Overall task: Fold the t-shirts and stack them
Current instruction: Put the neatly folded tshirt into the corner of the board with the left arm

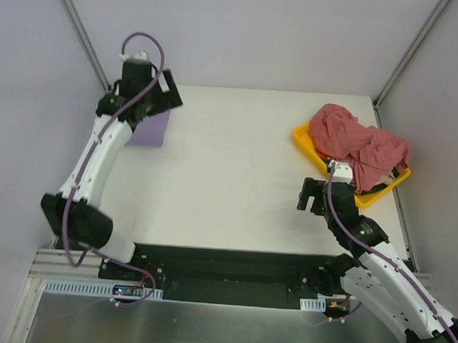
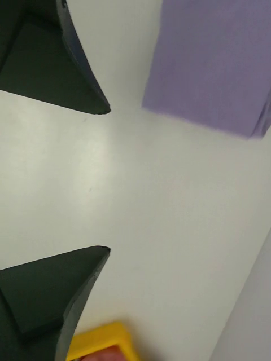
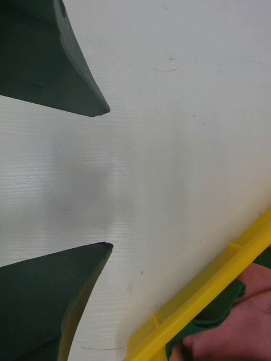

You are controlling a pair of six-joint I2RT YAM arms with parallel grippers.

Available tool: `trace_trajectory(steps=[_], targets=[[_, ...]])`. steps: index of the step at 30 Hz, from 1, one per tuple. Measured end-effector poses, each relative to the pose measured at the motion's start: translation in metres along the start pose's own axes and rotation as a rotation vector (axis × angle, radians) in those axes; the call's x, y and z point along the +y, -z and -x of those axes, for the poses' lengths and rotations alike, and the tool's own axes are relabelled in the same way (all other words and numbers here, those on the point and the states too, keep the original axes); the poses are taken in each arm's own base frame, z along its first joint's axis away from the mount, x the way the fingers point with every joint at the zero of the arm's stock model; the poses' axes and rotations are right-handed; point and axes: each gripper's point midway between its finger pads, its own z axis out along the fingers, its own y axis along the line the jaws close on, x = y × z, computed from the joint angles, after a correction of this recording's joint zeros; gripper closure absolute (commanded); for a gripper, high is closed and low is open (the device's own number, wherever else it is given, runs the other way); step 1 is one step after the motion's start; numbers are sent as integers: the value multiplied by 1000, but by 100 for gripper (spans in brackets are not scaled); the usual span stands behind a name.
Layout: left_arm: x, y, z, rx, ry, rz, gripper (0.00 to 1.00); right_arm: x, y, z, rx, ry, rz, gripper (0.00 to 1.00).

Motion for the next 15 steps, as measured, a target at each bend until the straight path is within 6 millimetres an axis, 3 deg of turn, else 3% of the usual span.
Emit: trace_trajectory(steps=[2, 4, 7, 10, 12, 15], targets=[[-31, 46, -46, 4, -22, -103, 1, 0, 1, 1, -7, -1, 3, 4], [-38, 71, -98, 40, -46, -161, 1, 0, 3, 4, -25, -9, 10, 4], [-5, 77, -185, 149, -76, -123, 1, 0, 4, 4, -74, -37, 29, 4], [37, 69, -251, 257, -96, -32, 1, -3, 5, -3, -98, -54, 38, 4], [63, 73, -280, 297, -97, 10, 1, -4, 5, -5, -108, -63, 43, 4], [76, 83, -285, 254, -74, 1, 1, -3, 5, -3, -144, -82, 61, 4]])
